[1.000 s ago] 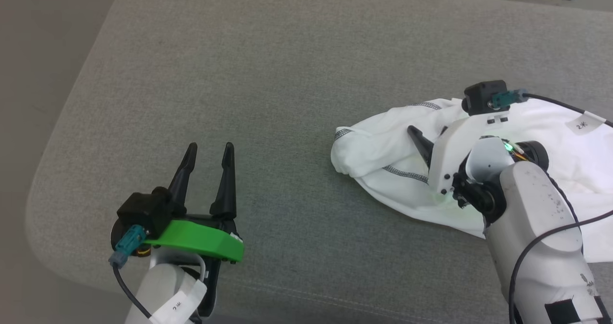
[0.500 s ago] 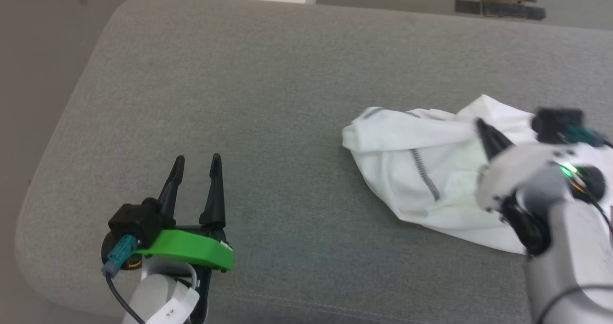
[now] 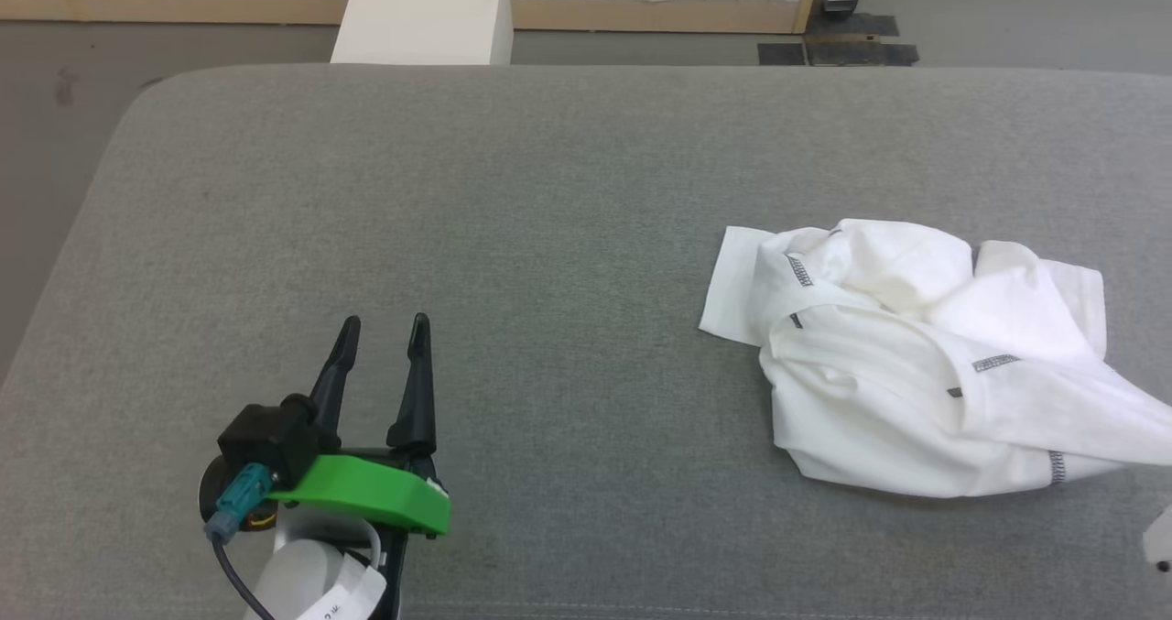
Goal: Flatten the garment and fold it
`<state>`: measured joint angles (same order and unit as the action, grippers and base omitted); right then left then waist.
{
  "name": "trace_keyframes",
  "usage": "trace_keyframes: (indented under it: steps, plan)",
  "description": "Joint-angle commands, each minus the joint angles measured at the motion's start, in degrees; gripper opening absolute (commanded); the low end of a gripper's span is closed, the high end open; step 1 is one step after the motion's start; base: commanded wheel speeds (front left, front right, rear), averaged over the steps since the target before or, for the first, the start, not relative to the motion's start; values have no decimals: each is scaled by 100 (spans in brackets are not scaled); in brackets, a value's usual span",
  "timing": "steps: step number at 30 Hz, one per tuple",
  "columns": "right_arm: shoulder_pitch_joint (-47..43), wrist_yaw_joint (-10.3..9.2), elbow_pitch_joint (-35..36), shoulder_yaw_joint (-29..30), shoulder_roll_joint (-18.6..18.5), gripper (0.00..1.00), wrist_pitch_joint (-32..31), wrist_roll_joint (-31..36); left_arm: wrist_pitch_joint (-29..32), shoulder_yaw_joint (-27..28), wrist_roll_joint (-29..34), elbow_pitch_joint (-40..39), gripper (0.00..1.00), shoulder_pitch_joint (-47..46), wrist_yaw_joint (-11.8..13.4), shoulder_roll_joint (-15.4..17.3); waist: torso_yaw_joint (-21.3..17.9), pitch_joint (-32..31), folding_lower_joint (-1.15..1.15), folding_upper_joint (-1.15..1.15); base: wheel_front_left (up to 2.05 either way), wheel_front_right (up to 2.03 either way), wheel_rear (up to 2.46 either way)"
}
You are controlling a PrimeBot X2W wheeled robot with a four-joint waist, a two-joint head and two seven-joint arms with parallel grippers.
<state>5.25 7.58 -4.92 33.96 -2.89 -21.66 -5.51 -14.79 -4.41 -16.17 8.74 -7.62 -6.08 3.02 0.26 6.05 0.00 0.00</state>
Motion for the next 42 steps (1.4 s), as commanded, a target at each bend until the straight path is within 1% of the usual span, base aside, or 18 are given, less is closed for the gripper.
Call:
trace_keyframes:
  steps: [1,3,5,8,12,17,19,20,21,28,33,36,41,42]
  plan:
    - [8,-9,-98,-77,2,100,108,47,-21,-30,23,30,100,60,-50,-14,-81,-51,0,0,0,0,0]
    - [26,-9,-139,-247,2,100,417,24,-21,-103,-21,68,100,72,-59,-14,-128,-55,0,0,0,0,0]
    - [2,-9,-27,-523,2,100,917,26,-21,-261,-111,111,100,32,-70,-14,-175,-47,0,0,0,0,0]
    - [-142,-9,220,-1037,2,100,1612,87,-19,-712,-308,215,100,-207,-89,-14,-282,11,0,0,0,0,0]
    - [-298,-9,483,-1664,2,100,2103,51,225,-1372,-699,456,100,-873,-75,-14,-518,185,0,0,0,0,0]
    - [-256,-9,673,-2321,2,100,2353,-32,811,-2024,-1341,1040,100,-2086,70,-14,-910,551,0,0,0,0,0]
    - [-193,-9,693,-2513,2,100,2427,-111,1144,-2283,-1546,1388,100,-2625,164,-14,-1078,711,0,0,0,0,0]
    - [-113,-9,683,-2661,2,100,2496,-196,1507,-2545,-1678,1746,100,-3161,260,-14,-1248,862,0,0,0,0,0]
    - [-70,-9,658,-2729,2,100,2524,-254,1705,-2677,-1758,1938,100,-3436,302,-14,-1341,940,0,0,0,0,0]
    - [172,-9,460,-3039,2,100,2768,-516,3002,-3243,-1925,3197,100,-4835,700,-14,-1883,1360,0,0,0,0,0]
    - [264,-9,289,-3158,2,100,2916,-618,3859,-3571,-1835,3917,100,-5361,725,-12,-2068,1527,0,0,0,0,0]
    - [308,-9,200,-3192,2,100,2992,-655,4384,-3923,-1554,4298,100,-5633,679,51,-2110,1580,0,0,0,0,0]
    - [376,-9,80,-3248,2,100,3059,-695,4819,-4244,-1314,4638,100,-5901,635,54,-2131,1613,0,0,0,0,0]
    - [393,-9,60,-3269,2,100,3065,-701,4953,-4321,-1280,4716,45,-5920,588,53,-2129,1606,0,0,0,0,0]
